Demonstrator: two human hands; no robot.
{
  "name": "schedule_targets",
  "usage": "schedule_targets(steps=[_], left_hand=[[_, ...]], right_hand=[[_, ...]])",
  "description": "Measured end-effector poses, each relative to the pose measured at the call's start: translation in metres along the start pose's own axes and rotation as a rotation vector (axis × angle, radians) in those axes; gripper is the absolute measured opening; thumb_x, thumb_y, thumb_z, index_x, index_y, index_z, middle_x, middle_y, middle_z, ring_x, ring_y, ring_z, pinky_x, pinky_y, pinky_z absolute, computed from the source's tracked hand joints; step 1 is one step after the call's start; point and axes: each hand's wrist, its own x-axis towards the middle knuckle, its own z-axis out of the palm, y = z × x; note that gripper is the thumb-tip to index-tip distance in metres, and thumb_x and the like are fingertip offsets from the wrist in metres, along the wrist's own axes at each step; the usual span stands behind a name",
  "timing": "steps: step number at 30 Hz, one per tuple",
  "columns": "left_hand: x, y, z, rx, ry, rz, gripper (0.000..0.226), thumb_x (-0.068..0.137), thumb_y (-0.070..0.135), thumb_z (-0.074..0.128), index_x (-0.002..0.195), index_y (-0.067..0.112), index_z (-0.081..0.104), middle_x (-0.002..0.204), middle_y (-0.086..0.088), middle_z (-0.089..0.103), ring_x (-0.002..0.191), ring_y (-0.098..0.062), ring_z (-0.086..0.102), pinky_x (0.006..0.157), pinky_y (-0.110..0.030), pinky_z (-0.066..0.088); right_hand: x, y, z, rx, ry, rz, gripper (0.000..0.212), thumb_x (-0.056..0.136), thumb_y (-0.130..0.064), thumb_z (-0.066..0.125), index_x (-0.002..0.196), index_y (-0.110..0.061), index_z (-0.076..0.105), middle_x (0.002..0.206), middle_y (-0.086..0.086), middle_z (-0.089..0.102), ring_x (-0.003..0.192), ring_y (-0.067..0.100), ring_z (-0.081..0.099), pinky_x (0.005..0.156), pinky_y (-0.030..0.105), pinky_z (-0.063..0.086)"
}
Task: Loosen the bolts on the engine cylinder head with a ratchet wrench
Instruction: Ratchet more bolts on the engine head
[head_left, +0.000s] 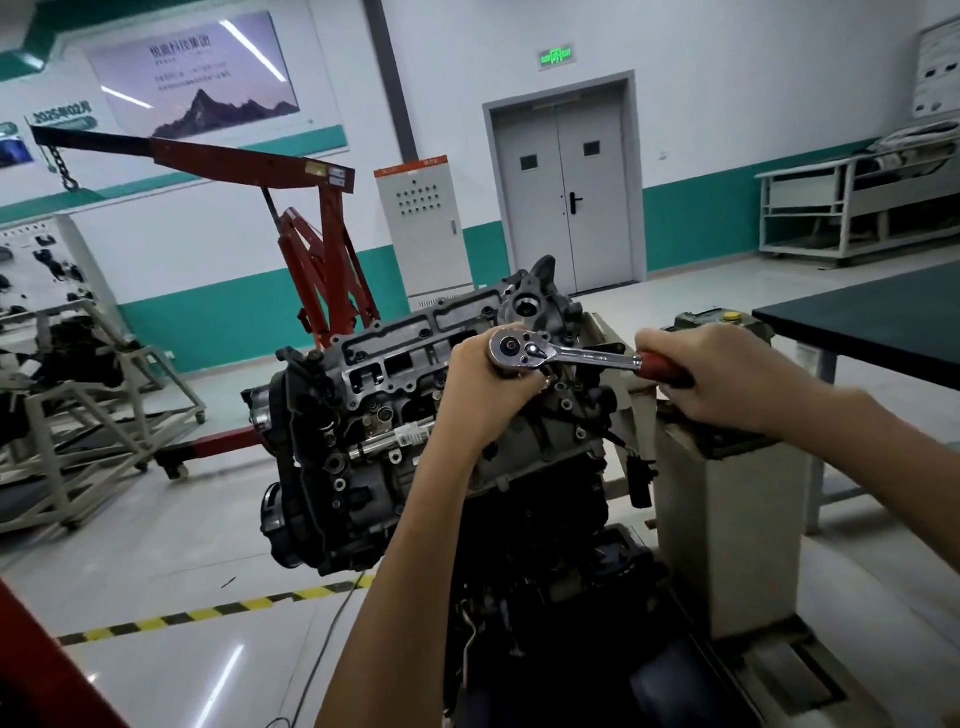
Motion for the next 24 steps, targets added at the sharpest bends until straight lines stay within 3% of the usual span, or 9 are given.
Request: schedule_targets(steps=[2, 4, 7, 10, 12, 15, 18, 21, 24], left_hand=[[-0.002, -0.001, 0.0, -0.001, 0.003, 0.014, 0.022, 0.073, -0.004, 0.069, 0.075, 0.014, 0.058, 0.064, 0.009, 0.058, 0.056, 0.001, 0.048, 0.06, -0.014, 0.038], [-0.01, -0.004, 0.005, 0.006, 0.095, 0.088, 0.02, 0.073, -0.004, 0.069, 0.078, 0.01, 0.057, 0.067, 0.006, 0.058, 0.058, -0.006, 0.051, 0.057, -0.017, 0.038], [-0.017, -0.001, 0.023, -0.011, 0.281, 0.121, 0.018, 0.074, -0.01, 0.065, 0.086, 0.002, 0.059, 0.073, -0.009, 0.061, 0.065, -0.017, 0.053, 0.062, -0.025, 0.043], [-0.017, 0.007, 0.033, -0.156, 0.368, 0.064, 0.026, 0.076, -0.015, 0.06, 0.074, 0.009, 0.05, 0.062, -0.004, 0.048, 0.056, -0.003, 0.041, 0.055, -0.015, 0.037], [-0.015, 0.004, 0.03, -0.251, 0.367, 0.025, 0.037, 0.076, -0.018, 0.058, 0.067, 0.015, 0.042, 0.06, -0.003, 0.038, 0.055, -0.004, 0.033, 0.052, -0.015, 0.032], [-0.011, -0.002, 0.022, -0.214, 0.319, -0.038, 0.044, 0.075, -0.018, 0.059, 0.062, 0.019, 0.038, 0.058, 0.004, 0.037, 0.054, -0.003, 0.032, 0.05, -0.02, 0.033], [-0.009, 0.0, 0.022, -0.158, 0.333, -0.044, 0.047, 0.076, -0.016, 0.057, 0.057, 0.023, 0.038, 0.055, 0.008, 0.039, 0.053, -0.006, 0.034, 0.051, -0.03, 0.035], [-0.009, 0.002, 0.024, -0.188, 0.322, -0.035, 0.046, 0.075, -0.013, 0.06, 0.056, 0.023, 0.039, 0.052, 0.012, 0.04, 0.05, -0.001, 0.032, 0.049, -0.017, 0.029], [-0.009, 0.001, 0.02, -0.202, 0.291, -0.039, 0.04, 0.075, -0.009, 0.066, 0.057, 0.019, 0.046, 0.053, 0.006, 0.046, 0.052, -0.002, 0.037, 0.051, -0.016, 0.032]], right_hand=[[-0.01, -0.007, 0.013, 0.089, -0.006, 0.064, 0.024, 0.075, -0.004, 0.063, 0.097, -0.01, 0.057, 0.063, -0.006, 0.054, 0.053, 0.007, 0.054, 0.053, 0.023, 0.049], [-0.031, -0.032, 0.033, 0.275, -0.029, 0.168, 0.025, 0.075, -0.001, 0.063, 0.096, -0.011, 0.056, 0.063, -0.001, 0.057, 0.051, 0.007, 0.055, 0.052, 0.025, 0.052], [-0.053, -0.094, 0.059, 0.612, 0.129, 0.346, 0.036, 0.069, 0.002, 0.065, 0.079, -0.028, 0.046, 0.052, -0.006, 0.051, 0.046, 0.002, 0.052, 0.043, 0.007, 0.037], [-0.052, -0.15, 0.08, 0.859, 0.218, 0.455, 0.038, 0.069, 0.002, 0.062, 0.07, -0.031, 0.043, 0.046, -0.01, 0.047, 0.042, -0.002, 0.051, 0.039, 0.003, 0.031], [-0.049, -0.161, 0.084, 0.875, 0.198, 0.441, 0.037, 0.07, 0.0, 0.061, 0.072, -0.033, 0.043, 0.049, -0.012, 0.05, 0.045, 0.0, 0.052, 0.042, 0.004, 0.033], [-0.05, -0.129, 0.073, 0.746, 0.086, 0.392, 0.031, 0.071, -0.003, 0.063, 0.087, -0.027, 0.049, 0.055, -0.013, 0.048, 0.046, 0.003, 0.051, 0.046, 0.004, 0.032], [-0.045, -0.073, 0.048, 0.367, -0.036, 0.285, 0.037, 0.075, -0.011, 0.063, 0.11, -0.017, 0.051, 0.063, -0.005, 0.052, 0.051, 0.01, 0.049, 0.052, 0.017, 0.04], [-0.022, -0.031, 0.013, 0.005, -0.047, 0.153, 0.034, 0.077, -0.012, 0.062, 0.108, -0.023, 0.052, 0.066, -0.007, 0.053, 0.052, 0.01, 0.051, 0.056, 0.027, 0.051], [-0.003, -0.015, -0.003, -0.097, 0.03, 0.081, 0.026, 0.075, -0.011, 0.062, 0.097, -0.022, 0.055, 0.063, -0.008, 0.052, 0.053, 0.013, 0.047, 0.058, 0.028, 0.046]])
